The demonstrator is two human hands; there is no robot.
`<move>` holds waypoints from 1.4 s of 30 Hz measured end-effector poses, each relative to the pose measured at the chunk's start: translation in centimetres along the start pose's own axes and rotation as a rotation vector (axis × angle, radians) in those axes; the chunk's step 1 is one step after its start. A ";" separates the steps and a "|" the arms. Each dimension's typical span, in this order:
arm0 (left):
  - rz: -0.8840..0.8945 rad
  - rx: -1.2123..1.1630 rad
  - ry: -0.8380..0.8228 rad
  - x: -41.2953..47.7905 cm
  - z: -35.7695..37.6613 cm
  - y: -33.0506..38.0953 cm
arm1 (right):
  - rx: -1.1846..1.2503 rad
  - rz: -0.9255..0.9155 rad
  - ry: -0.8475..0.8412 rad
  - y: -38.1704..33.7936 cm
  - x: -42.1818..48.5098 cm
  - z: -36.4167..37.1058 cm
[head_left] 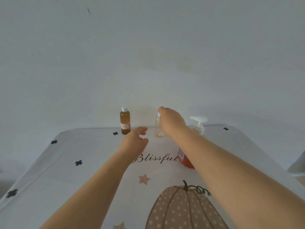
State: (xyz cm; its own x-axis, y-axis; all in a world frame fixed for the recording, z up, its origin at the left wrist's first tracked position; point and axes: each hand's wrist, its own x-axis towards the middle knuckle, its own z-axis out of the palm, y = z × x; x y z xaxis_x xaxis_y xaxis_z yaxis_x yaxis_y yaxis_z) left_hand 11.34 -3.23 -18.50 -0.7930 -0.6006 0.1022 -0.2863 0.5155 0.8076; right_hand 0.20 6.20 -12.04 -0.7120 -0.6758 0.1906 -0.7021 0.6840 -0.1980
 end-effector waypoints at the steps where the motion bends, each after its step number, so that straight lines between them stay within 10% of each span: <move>1: 0.002 -0.002 0.001 0.0 0.0 0.1 | -0.015 -0.014 0.007 0.0 -0.2 -0.1; 14: 0.085 -0.072 0.007 -2.3 -0.5 2.4 | 0.158 -0.244 0.090 1.3 -5.3 -2.7; 22: 0.198 -0.226 -0.067 -4.7 1.0 3.4 | 0.558 -0.094 0.022 4.5 -10.9 -3.7; 42: 0.377 0.075 -0.068 -7.7 1.9 7.1 | 0.636 0.148 0.054 7.7 -14.3 -3.2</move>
State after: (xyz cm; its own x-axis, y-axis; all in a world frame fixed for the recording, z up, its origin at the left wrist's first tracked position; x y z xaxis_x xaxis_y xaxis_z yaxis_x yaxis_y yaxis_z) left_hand 14.36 6.22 -14.63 -0.8831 -0.3204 0.3428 -0.0048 0.7367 0.6761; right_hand 4.98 21.96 -13.24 -0.8118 -0.5609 0.1624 -0.4695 0.4615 -0.7527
